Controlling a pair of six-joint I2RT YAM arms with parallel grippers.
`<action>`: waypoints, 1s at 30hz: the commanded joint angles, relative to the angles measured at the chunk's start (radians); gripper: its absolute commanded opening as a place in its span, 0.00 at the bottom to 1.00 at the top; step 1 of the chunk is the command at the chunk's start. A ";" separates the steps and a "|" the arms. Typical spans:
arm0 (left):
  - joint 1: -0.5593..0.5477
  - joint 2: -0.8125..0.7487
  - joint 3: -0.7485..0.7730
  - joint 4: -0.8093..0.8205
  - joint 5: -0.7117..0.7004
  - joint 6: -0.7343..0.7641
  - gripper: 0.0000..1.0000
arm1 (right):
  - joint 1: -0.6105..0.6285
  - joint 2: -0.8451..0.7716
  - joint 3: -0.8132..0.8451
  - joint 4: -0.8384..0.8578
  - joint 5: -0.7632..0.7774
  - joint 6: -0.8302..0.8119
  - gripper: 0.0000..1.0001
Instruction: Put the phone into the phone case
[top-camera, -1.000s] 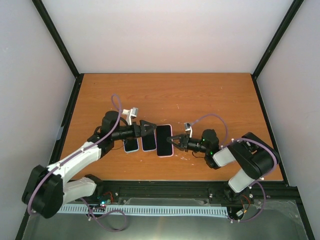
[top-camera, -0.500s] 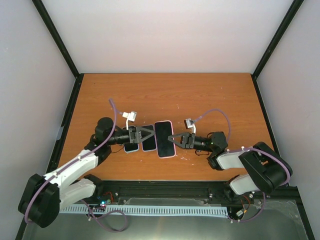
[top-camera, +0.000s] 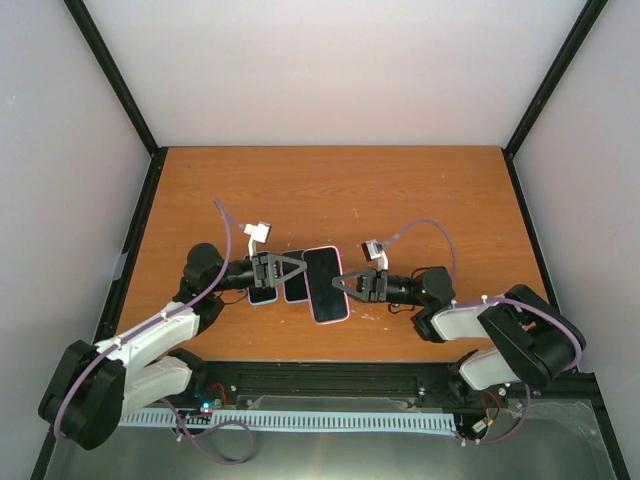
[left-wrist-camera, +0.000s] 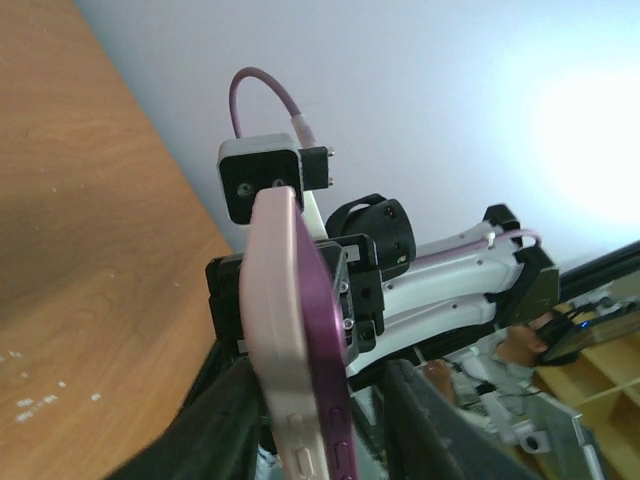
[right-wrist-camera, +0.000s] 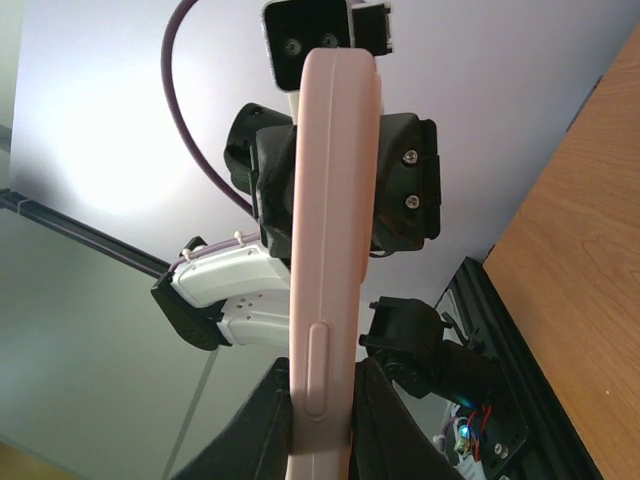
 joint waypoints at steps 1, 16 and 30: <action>0.005 0.025 0.012 0.098 0.019 -0.026 0.28 | 0.013 -0.001 0.025 0.160 -0.004 0.012 0.08; 0.004 0.026 0.080 -0.166 -0.034 0.118 0.00 | 0.017 0.098 0.034 0.197 0.012 0.014 0.12; 0.004 0.057 0.046 -0.153 0.028 0.084 0.67 | 0.017 0.134 0.093 0.191 0.191 0.067 0.10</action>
